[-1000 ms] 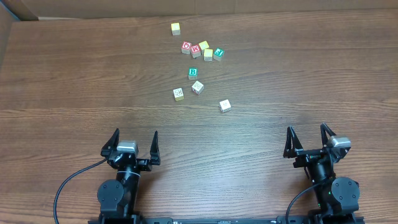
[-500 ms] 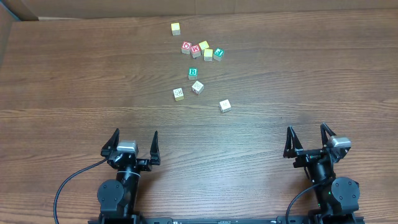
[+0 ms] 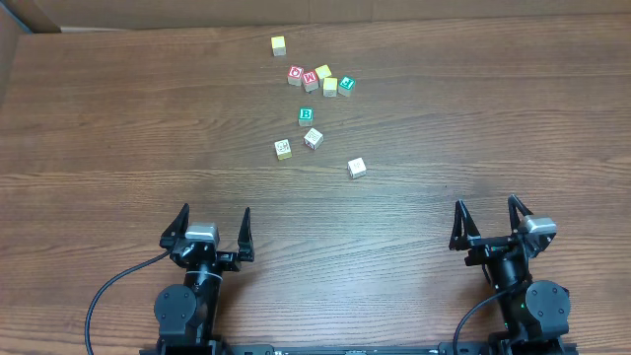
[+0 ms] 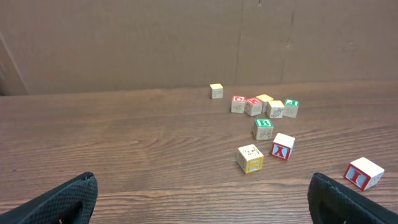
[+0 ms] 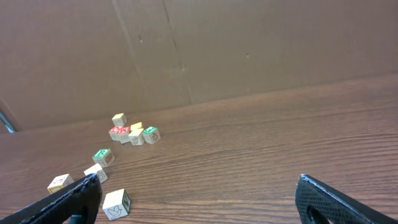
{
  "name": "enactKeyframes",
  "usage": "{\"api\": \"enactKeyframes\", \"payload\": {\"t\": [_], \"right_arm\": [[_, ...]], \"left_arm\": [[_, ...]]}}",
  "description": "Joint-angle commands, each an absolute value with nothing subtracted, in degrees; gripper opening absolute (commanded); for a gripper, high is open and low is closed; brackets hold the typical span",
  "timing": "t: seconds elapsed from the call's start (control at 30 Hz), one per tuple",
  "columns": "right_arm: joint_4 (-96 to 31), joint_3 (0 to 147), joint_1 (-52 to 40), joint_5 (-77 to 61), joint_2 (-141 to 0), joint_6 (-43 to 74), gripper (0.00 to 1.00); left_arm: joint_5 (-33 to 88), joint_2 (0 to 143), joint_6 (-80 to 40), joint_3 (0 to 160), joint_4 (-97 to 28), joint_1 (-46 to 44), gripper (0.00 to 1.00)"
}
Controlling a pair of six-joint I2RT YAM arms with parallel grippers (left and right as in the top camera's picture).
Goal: Flip 4 blocks
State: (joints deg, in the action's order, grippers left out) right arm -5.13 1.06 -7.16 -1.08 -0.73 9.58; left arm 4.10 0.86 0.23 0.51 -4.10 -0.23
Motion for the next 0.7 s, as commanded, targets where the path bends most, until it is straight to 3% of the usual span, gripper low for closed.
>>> {"api": "enactKeyframes", "payload": {"t": [0.0,0.67], "right_arm": [[-4.75,0.45,-7.09,-1.37,-0.23,8.93,1.0],[-4.75,0.45,-7.09,-1.37,-0.23,8.93,1.0]], "left_arm": [[4.08,0.25,1.52,0.25,-4.19,0.08,1.0],[4.08,0.25,1.52,0.25,-4.19,0.08,1.0]]}}
